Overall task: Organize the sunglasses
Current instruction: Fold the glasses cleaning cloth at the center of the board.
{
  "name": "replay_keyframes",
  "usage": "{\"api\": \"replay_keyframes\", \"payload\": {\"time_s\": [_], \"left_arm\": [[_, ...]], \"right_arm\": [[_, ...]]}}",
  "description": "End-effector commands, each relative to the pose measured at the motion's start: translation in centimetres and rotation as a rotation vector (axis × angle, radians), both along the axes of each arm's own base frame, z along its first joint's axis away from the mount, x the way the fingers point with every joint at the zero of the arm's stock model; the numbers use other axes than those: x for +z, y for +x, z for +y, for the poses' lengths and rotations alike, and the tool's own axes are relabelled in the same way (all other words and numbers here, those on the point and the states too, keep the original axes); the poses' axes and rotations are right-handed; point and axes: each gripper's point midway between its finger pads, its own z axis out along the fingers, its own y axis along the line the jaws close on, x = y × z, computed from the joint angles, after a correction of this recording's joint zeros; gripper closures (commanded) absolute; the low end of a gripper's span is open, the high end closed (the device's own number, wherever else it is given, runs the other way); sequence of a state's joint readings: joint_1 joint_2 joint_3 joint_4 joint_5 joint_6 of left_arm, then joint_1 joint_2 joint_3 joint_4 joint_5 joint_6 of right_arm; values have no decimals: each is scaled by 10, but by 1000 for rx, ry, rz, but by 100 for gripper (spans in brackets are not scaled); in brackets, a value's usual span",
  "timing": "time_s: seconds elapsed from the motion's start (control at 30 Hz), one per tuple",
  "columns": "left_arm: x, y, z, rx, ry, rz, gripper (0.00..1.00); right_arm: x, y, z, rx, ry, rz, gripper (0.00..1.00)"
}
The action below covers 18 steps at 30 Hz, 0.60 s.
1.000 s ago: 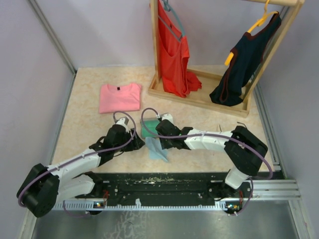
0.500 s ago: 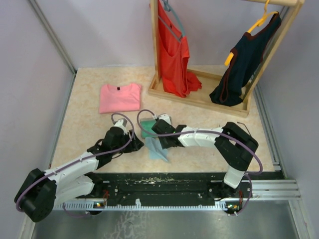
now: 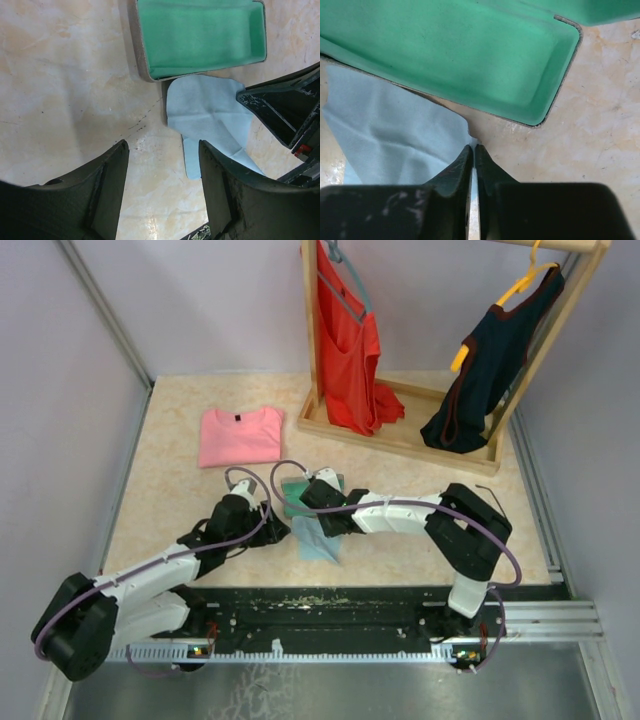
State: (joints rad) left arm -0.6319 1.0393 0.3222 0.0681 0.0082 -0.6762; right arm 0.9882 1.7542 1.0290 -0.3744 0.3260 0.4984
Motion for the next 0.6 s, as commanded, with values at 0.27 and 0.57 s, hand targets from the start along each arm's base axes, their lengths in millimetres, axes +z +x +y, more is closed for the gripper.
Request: {"api": "replay_keyframes", "payload": {"time_s": [0.27, 0.57], "left_arm": [[-12, 2, -24, -100, -60, 5, 35], [-30, 3, -33, -104, -54, 72, 41]], "right_arm": [[-10, -9, -8, -20, 16, 12, 100], [-9, -14, -8, -28, 64, 22, 100]]}}
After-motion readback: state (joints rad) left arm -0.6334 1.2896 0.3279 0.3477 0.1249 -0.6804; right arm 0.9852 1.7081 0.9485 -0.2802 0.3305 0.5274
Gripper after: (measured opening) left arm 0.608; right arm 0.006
